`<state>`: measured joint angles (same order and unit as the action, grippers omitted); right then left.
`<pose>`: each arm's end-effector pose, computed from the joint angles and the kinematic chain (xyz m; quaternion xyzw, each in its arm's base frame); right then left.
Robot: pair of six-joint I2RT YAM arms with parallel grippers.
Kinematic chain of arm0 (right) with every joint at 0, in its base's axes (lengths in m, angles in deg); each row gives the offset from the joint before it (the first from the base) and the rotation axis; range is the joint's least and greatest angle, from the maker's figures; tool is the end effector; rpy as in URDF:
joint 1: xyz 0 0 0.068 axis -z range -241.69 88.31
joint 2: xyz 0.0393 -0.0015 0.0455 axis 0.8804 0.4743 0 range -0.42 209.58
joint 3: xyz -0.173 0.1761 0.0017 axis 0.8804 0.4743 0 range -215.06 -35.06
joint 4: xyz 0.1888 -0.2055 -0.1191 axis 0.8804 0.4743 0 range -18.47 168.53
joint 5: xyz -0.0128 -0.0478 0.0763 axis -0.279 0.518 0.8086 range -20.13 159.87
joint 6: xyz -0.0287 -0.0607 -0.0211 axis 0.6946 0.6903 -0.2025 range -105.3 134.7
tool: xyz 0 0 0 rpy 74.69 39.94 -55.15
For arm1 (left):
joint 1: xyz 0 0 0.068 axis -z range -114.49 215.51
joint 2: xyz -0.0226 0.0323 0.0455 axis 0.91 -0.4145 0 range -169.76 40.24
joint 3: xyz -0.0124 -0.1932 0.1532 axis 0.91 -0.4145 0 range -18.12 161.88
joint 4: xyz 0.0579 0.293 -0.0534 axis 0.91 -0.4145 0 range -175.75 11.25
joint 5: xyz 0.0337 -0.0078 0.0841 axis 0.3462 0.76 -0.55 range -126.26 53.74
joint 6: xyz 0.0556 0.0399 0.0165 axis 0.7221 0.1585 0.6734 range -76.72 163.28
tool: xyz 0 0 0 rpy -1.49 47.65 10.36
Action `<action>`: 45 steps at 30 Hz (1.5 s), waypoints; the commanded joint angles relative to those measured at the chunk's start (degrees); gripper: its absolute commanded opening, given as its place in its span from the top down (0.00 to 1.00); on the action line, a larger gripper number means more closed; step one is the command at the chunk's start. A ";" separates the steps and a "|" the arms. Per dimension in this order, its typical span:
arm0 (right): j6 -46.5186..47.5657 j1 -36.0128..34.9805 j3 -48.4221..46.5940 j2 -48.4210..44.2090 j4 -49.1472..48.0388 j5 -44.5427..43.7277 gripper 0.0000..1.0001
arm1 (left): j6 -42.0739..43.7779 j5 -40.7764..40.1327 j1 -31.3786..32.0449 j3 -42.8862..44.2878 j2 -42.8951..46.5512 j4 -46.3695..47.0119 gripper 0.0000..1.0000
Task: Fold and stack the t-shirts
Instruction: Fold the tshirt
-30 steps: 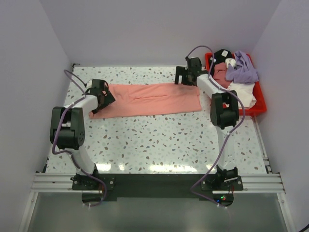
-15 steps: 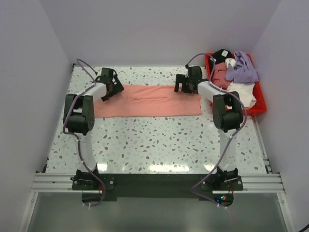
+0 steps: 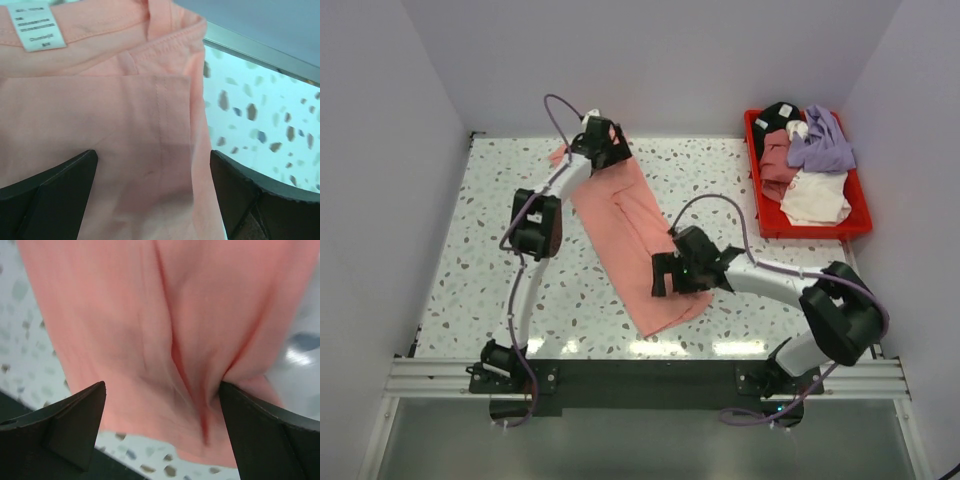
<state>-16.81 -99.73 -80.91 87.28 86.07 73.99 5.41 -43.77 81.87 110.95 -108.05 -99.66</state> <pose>0.2643 0.2119 0.0926 -0.0649 0.9546 0.1930 0.2176 0.5922 -0.1660 0.1150 -0.1960 0.8838 -0.1389 0.4015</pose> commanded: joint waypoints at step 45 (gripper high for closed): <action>-4.36 -21.90 3.13 -28.90 13.67 -16.61 0.01 | 0.97 4.81 8.85 -51.41 56.67 6.92 0.00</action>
<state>-21.05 -121.63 -79.12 60.24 99.06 59.37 5.48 -33.30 89.17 75.28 -59.44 -92.73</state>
